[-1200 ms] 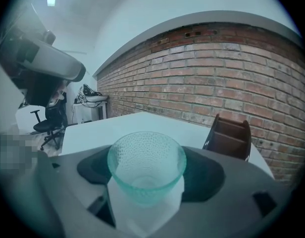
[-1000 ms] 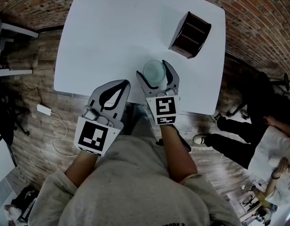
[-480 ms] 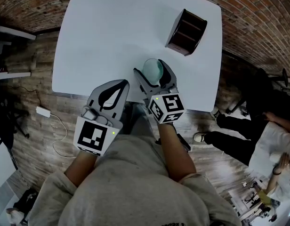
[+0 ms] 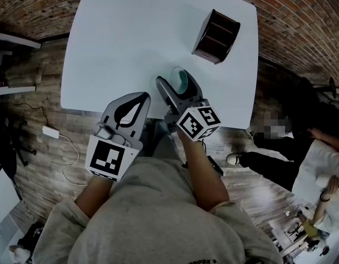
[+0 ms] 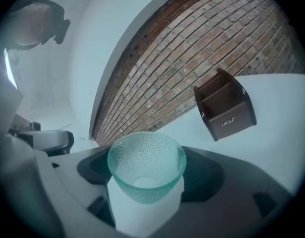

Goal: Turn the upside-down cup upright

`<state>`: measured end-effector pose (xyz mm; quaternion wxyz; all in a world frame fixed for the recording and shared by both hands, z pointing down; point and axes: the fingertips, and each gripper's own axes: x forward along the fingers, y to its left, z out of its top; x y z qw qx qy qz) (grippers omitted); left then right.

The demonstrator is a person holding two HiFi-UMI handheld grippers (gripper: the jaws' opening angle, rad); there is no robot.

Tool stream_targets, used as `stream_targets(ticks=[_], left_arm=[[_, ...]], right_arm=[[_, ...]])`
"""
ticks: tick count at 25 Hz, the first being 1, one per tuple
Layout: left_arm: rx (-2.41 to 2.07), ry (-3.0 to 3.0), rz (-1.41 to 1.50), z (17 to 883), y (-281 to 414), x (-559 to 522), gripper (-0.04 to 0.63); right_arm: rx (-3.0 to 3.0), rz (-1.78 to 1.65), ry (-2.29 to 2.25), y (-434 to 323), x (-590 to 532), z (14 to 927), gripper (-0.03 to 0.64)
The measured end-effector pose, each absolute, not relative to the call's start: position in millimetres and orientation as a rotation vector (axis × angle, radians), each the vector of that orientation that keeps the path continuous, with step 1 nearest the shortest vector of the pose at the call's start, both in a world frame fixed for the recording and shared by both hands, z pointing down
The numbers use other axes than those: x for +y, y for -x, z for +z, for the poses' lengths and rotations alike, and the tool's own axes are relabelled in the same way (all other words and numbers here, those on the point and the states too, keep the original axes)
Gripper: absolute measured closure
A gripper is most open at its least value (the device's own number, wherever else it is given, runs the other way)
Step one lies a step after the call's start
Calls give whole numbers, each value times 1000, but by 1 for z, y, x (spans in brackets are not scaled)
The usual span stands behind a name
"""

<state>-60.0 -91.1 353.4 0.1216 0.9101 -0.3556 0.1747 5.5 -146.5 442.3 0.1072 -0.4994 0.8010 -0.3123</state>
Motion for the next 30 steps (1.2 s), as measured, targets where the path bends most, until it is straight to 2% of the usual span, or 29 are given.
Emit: stream_targets(ticks=[30], left_arm=[[-993, -2699, 546, 355, 51, -80, 586]], right_arm=[[1916, -1126, 1138, -23, -134, 437, 229]])
